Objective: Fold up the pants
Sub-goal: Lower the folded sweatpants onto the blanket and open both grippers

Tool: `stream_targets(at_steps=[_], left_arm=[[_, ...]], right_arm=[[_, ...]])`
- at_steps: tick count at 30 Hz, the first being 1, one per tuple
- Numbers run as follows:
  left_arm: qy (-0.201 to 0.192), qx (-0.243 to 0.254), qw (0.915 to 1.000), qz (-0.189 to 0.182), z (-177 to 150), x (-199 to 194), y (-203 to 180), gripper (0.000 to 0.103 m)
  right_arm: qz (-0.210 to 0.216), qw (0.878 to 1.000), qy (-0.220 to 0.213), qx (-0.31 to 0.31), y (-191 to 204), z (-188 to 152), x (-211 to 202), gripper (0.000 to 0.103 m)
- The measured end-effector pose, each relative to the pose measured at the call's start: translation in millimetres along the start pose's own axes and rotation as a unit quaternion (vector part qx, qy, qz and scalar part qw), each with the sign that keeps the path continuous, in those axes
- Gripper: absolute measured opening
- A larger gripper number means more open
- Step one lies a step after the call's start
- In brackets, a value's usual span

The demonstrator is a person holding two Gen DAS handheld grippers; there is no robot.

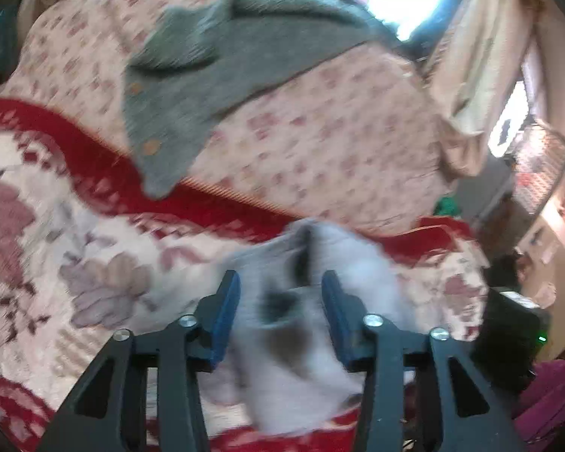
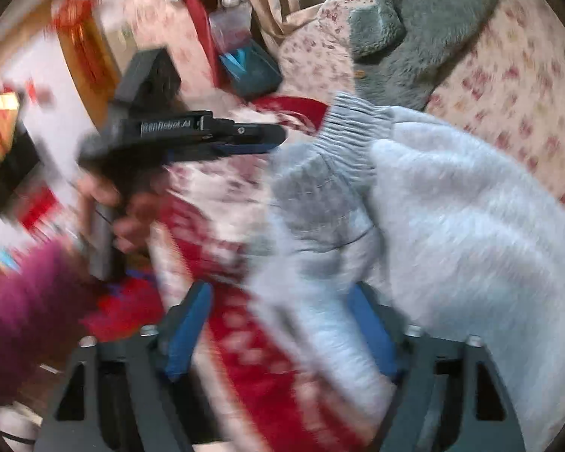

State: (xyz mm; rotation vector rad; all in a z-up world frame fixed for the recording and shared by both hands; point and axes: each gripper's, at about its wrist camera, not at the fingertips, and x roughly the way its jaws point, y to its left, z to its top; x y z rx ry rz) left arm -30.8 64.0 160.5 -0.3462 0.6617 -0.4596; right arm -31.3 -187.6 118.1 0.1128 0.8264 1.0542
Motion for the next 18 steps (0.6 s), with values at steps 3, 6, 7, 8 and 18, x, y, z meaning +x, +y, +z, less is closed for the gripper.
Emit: stream_targets(at_steps=[3,6,7,8,18], left_arm=[[-0.006,0.019,0.9994,-0.027,5,-3,-37,0.056],[0.006,0.049,0.9981,-0.038,3,5,-77,0.061],[0.01,0.054,0.9975,-0.043,2,8,-85,0.062],[0.016,0.062,0.9966,-0.052,-1,14,-98,0.065],[0.082,0.114,0.989,0.047,-40,71,-131,0.066]], right_arm=[[0.003,1.0,-0.008,0.015,-6,1,-26,0.083],[-0.042,0.998,-0.032,0.026,-17,-7,-59,0.083],[-0.057,0.997,-0.038,0.035,-22,-11,-69,0.083],[-0.079,0.995,-0.044,0.051,-35,-12,-79,0.083],[-0.181,0.972,-0.052,0.138,-103,11,-93,0.083]])
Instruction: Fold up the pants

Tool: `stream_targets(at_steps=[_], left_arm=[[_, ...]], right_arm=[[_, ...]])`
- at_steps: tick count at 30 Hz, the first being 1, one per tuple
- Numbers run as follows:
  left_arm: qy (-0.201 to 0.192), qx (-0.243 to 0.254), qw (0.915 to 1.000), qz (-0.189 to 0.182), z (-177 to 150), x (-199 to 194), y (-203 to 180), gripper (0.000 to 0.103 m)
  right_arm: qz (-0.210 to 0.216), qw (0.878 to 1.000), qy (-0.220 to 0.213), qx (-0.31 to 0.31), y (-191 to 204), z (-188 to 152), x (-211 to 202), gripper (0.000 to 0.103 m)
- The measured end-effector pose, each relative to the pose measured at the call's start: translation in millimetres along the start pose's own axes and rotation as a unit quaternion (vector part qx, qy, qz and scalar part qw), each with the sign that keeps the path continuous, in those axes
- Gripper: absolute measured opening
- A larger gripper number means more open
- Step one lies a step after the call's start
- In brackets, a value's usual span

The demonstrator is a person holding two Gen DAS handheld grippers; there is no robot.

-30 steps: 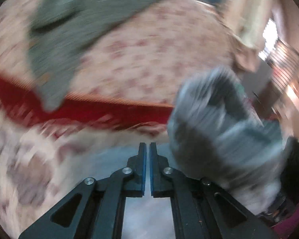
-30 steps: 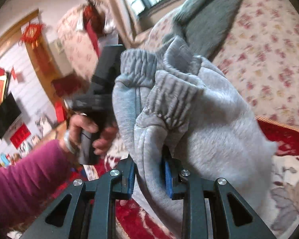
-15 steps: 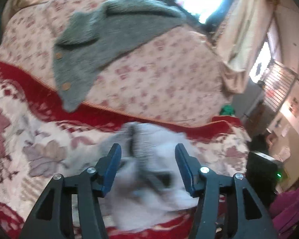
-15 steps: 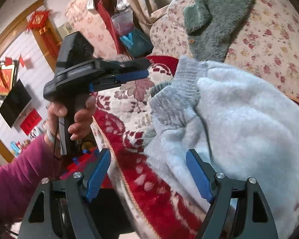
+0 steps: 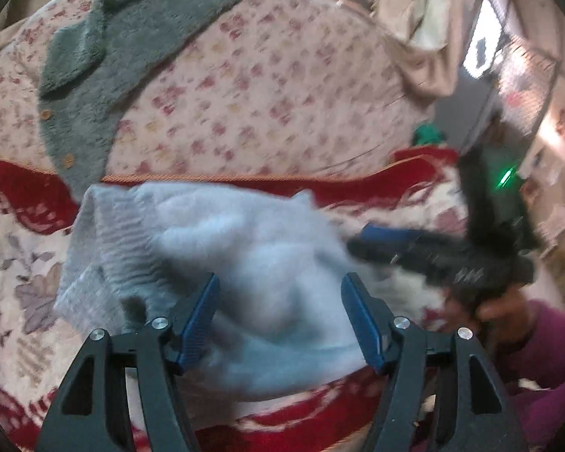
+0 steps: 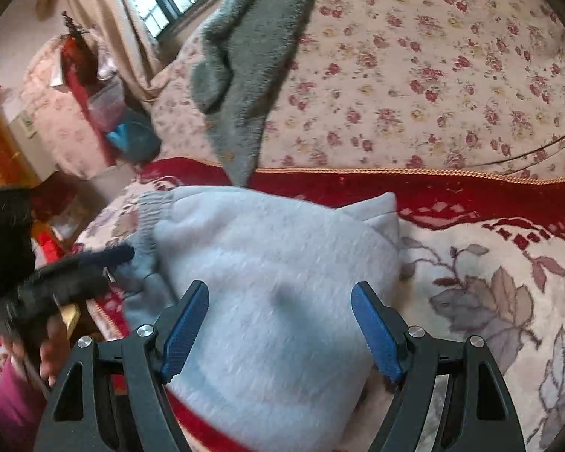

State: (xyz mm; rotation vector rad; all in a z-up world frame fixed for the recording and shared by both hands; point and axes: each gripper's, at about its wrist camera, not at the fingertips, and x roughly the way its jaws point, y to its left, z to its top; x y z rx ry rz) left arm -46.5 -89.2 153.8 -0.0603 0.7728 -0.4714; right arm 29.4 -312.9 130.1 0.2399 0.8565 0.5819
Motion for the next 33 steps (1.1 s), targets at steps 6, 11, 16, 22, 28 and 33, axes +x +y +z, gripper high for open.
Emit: stream_targets(at_steps=[6,11,16,22,28,33], left_arm=[[0.005,-0.025,0.9993,0.028,-18,-2,24,0.066],[0.004,-0.055,0.9981,0.028,-35,3,38,0.066],[-0.012,-0.067,0.9974,0.022,-44,5,44,0.066],[-0.027,-0.098,0.9948,0.013,-40,0,47,0.066],[-0.045,-0.116,0.9911,0.047,-29,-15,42,0.087],[-0.051,-0.104,0.9876,0.106,-21,-25,40,0.091]], right_arm=[[-0.001,1.0,0.006,-0.01,15,11,26,0.083],[-0.012,0.999,0.026,-0.025,28,15,54,0.083],[-0.06,0.996,0.031,-0.061,42,15,80,0.088],[-0.064,0.994,0.036,-0.079,45,13,78,0.092],[-0.035,0.997,0.053,-0.037,23,12,53,0.091],[-0.017,0.998,0.058,-0.015,1,4,29,0.095]])
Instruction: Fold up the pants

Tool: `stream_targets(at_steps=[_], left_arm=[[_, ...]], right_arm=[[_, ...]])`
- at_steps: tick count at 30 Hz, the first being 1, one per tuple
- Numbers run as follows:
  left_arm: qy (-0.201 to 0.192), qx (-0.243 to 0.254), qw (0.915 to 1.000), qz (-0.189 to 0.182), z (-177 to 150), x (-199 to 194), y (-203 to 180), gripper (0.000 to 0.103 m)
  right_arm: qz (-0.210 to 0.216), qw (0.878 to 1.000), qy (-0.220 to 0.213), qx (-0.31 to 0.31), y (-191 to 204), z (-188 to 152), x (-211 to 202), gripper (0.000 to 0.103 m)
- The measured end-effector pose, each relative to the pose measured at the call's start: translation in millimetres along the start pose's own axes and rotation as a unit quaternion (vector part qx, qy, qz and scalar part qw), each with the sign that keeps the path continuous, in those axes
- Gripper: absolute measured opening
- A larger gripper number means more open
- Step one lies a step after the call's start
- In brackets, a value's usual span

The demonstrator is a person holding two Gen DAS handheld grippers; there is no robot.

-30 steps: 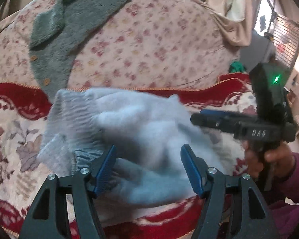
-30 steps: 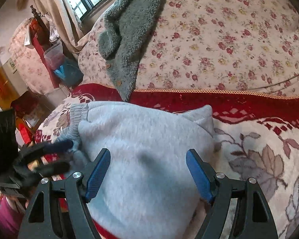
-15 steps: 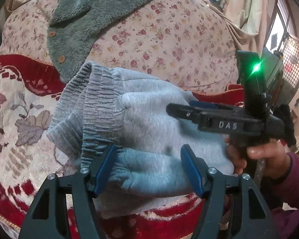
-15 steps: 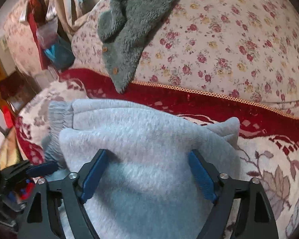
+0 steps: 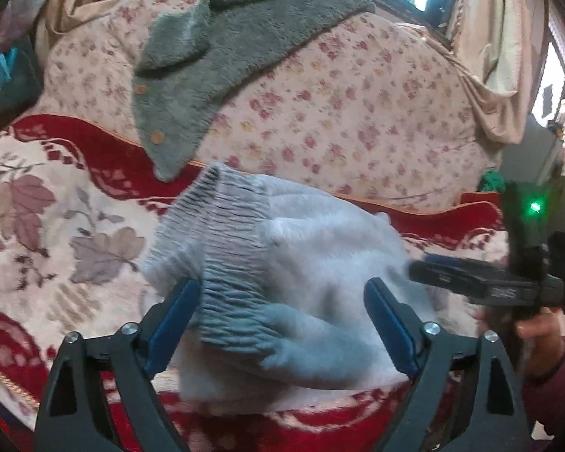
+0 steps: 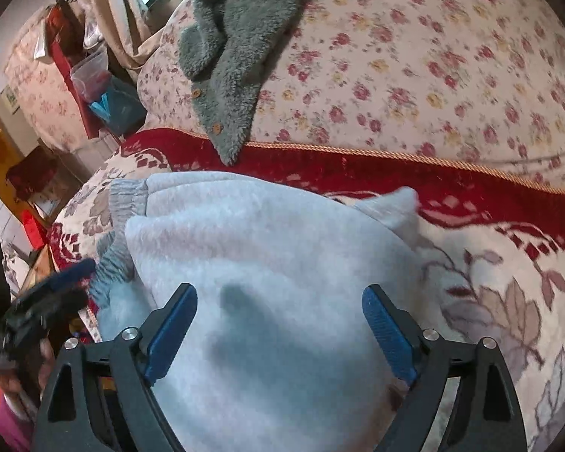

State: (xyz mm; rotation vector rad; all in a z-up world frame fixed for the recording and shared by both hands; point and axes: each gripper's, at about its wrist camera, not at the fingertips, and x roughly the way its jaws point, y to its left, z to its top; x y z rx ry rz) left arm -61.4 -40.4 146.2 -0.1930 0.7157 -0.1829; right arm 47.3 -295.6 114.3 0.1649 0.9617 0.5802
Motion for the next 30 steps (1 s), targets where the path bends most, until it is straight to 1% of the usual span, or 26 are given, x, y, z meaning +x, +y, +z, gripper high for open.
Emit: stream_targets(at_steps=[4,7,10,12,14,16,18,21,22,23,25,27,29,30], left_arm=[[0.005,-0.012,0.9999,0.01,2,-1,9,0.092],[0.013,-0.029,0.9995,0.003,2,2,21,0.093],[0.019,-0.062,0.9975,-0.027,0,8,37,0.093],[0.032,-0.092,0.9937,-0.056,-1,17,50,0.094],[0.04,-0.113,0.9906,-0.067,-5,25,61,0.094],[0.049,-0.123,0.9883,-0.076,-10,34,70,0.095],[0.06,-0.129,0.9862,-0.084,-16,42,76,0.095],[0.061,-0.145,0.9803,-0.119,-23,49,82,0.095],[0.062,-0.147,0.9791,-0.127,-25,52,82,0.096],[0.067,-0.144,0.9792,-0.126,-26,56,81,0.1],[0.077,-0.134,0.9807,-0.119,-29,64,77,0.101],[0.088,-0.115,0.9833,-0.111,-32,73,70,0.103],[0.104,-0.086,0.9858,-0.099,-35,82,62,0.103],[0.106,-0.08,0.9862,-0.099,-36,84,60,0.103]], right_arm=[[0.029,0.999,0.011,0.028,-25,-13,-12,0.099],[0.052,0.997,0.019,0.057,-47,-24,-14,0.102],[0.088,0.991,0.028,0.093,-67,-31,-9,0.103],[0.116,0.986,0.036,0.118,-78,-35,-3,0.103],[0.146,0.98,0.04,0.133,-83,-38,4,0.103],[0.166,0.976,0.05,0.133,-83,-40,12,0.103],[0.169,0.976,0.058,0.125,-81,-42,21,0.103],[0.186,0.973,0.07,0.118,-78,-45,36,0.103],[0.197,0.97,0.072,0.121,-77,-45,41,0.103],[0.206,0.968,0.074,0.126,-78,-45,46,0.103],[0.225,0.96,0.083,0.143,-79,-46,58,0.103],[0.242,0.953,0.087,0.158,-79,-48,67,0.103],[0.245,0.953,0.085,0.156,-76,-47,70,0.103],[0.245,0.953,0.087,0.154,-75,-47,71,0.103]])
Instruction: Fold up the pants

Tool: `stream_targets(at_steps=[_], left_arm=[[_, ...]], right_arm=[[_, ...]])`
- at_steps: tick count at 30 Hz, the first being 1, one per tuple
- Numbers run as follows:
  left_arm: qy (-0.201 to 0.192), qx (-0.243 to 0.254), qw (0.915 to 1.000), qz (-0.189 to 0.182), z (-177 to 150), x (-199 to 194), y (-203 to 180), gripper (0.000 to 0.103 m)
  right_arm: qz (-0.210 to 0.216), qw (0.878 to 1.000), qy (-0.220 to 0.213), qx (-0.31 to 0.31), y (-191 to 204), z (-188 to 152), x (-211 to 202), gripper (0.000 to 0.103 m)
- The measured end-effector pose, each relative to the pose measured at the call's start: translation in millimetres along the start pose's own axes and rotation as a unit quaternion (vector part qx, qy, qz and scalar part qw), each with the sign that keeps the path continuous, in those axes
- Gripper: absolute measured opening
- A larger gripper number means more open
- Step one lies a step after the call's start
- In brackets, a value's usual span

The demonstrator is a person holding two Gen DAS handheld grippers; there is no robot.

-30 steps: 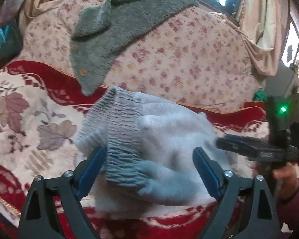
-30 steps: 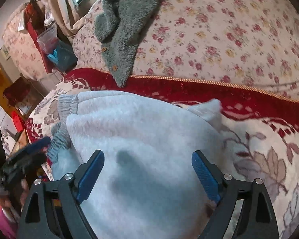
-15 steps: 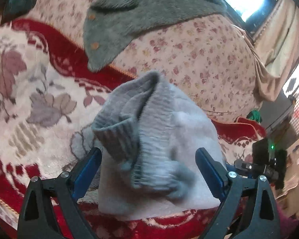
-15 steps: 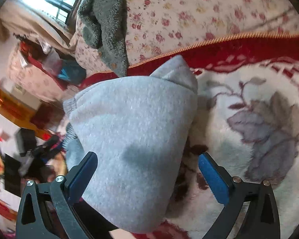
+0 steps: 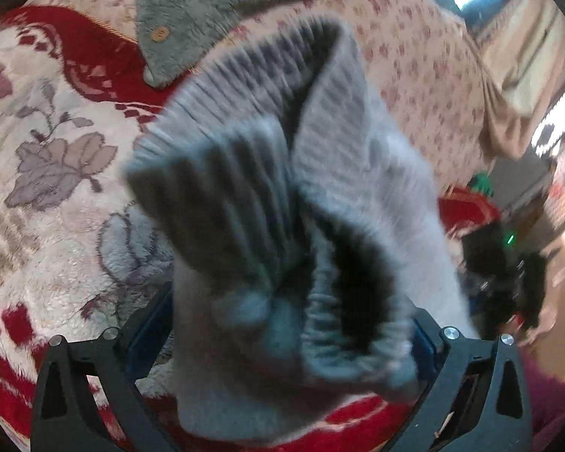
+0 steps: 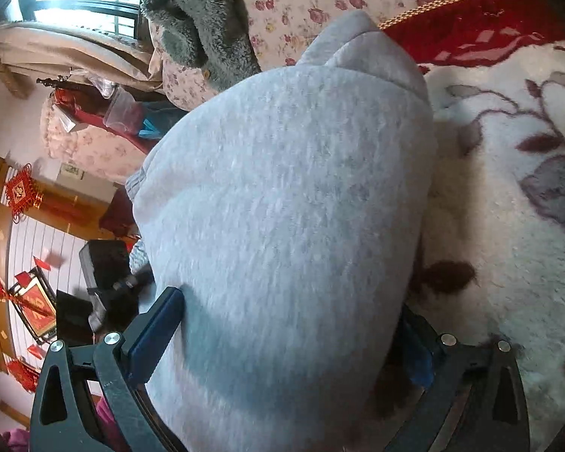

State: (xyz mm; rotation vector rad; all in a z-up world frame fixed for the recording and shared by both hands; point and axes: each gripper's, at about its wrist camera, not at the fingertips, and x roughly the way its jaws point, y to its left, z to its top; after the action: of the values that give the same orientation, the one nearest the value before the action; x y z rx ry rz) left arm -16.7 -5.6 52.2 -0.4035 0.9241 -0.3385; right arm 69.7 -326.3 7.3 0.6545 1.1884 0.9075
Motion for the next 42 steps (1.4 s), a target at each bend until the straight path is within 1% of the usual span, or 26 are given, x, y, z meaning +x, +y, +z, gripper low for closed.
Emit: stream_targets(at_steps=[2,4,5,6,7,8,9,10,11,12,13,14,16,19,24,30,35,38,42], left_arm=[[-0.007,-0.003,0.9999,-0.009,-1,4,2,0.103],[0.002,-0.022,0.9993,-0.029,-2,9,7,0.103],[0.004,-0.032,0.9989,-0.036,-2,11,10,0.102],[0.001,-0.032,0.9989,-0.034,-2,10,10,0.099],[-0.002,-0.026,0.9992,-0.029,-3,8,7,0.093],[-0.005,-0.021,0.9994,-0.027,-3,5,5,0.085],[-0.009,-0.016,0.9995,-0.026,-3,1,0,0.081],[-0.013,-0.014,0.9995,-0.025,-3,-2,-3,0.075],[-0.018,-0.012,0.9995,-0.025,-3,-5,-7,0.071],[-0.024,-0.01,0.9993,-0.026,-3,-9,-13,0.069],[-0.031,-0.009,0.9991,-0.029,-3,-13,-20,0.067],[-0.033,-0.008,0.9989,-0.034,-2,-16,-24,0.067],[-0.037,-0.007,0.9982,-0.048,-1,-20,-39,0.067],[-0.042,0.005,0.9974,-0.059,-2,-19,-63,0.067],[-0.05,0.021,0.9951,-0.083,-2,-7,-111,0.067],[-0.034,0.031,0.9929,-0.11,-16,19,-159,0.067],[-0.018,0.039,0.9926,-0.114,-34,48,-199,0.067],[-0.007,0.042,0.993,-0.11,-44,60,-212,0.067],[0.003,0.061,0.9945,-0.084,-63,72,-220,0.067]], right_arm=[[0.0,1.0,0.003,0.003,0,1,2,0.103],[-0.003,1.0,-0.004,0.004,0,2,3,0.103],[-0.007,1.0,-0.008,0.003,1,3,4,0.103],[-0.009,1.0,-0.011,0.002,3,2,3,0.103],[-0.011,1.0,-0.014,0.0,4,2,2,0.103],[-0.013,1.0,-0.018,-0.01,9,1,1,0.099],[-0.014,1.0,-0.022,-0.018,14,2,0,0.093],[-0.018,0.999,-0.026,-0.027,19,1,-3,0.09],[-0.019,0.999,-0.029,-0.032,21,0,-7,0.085],[-0.021,0.999,-0.032,-0.038,24,-1,-11,0.08],[-0.024,0.998,-0.036,-0.042,28,-1,-15,0.078],[-0.024,0.998,-0.041,-0.044,31,-2,-20,0.077],[-0.026,0.997,-0.05,-0.049,36,-3,-33,0.077],[-0.026,0.997,-0.061,-0.048,38,-3,-58,0.076],[-0.047,0.994,-0.088,-0.053,37,-8,-109,0.076],[-0.079,0.989,-0.111,-0.051,22,-25,-170,0.076],[-0.096,0.987,-0.123,-0.03,-9,-45,-211,0.077],[-0.1,0.987,-0.122,-0.022,-25,-55,-224,0.077],[-0.108,0.989,-0.105,-0.004,-52,-67,-229,0.078]])
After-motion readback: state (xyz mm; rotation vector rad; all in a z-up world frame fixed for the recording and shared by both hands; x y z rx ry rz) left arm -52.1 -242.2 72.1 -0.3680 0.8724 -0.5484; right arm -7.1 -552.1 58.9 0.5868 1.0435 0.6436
